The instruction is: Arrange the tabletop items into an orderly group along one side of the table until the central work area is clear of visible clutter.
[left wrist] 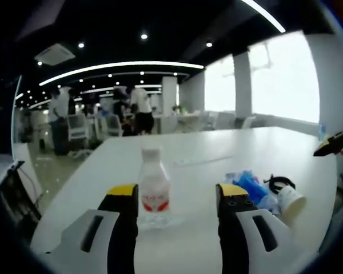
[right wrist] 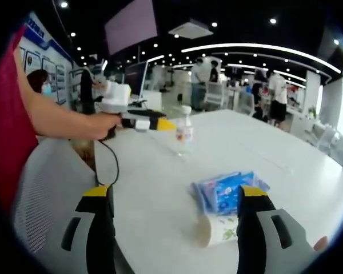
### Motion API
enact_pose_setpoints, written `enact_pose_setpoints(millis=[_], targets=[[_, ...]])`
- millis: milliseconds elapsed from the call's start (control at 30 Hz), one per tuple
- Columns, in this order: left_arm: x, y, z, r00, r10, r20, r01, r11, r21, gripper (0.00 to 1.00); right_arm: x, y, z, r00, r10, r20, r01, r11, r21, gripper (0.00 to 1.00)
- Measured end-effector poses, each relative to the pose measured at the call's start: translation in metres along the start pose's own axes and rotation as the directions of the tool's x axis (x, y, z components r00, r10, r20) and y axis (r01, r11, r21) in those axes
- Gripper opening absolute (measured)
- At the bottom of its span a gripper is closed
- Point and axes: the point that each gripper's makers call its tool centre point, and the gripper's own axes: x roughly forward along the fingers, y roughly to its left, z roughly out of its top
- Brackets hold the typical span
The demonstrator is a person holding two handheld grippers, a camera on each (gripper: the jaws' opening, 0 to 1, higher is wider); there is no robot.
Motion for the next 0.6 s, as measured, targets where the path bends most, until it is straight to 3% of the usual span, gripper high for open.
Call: enact_pose_setpoints(millis=[267,600], targets=[[-0.011,-0.024,0.018,0.997,-0.068,0.046,0.068,0.998,0.009,0.5,-0.005,0.001,0.001,1.0,-0.011,-0.004,0.011,1.0,-0.009,0.88],[-0.015,-0.053,0.022,0.987,-0.149,0.054,0.147,0.989,0.03,0.49,-0.011,-0.001,-0.002,0.999,-0.038,-0.015,0.038,0.999,-0.015,0.87]])
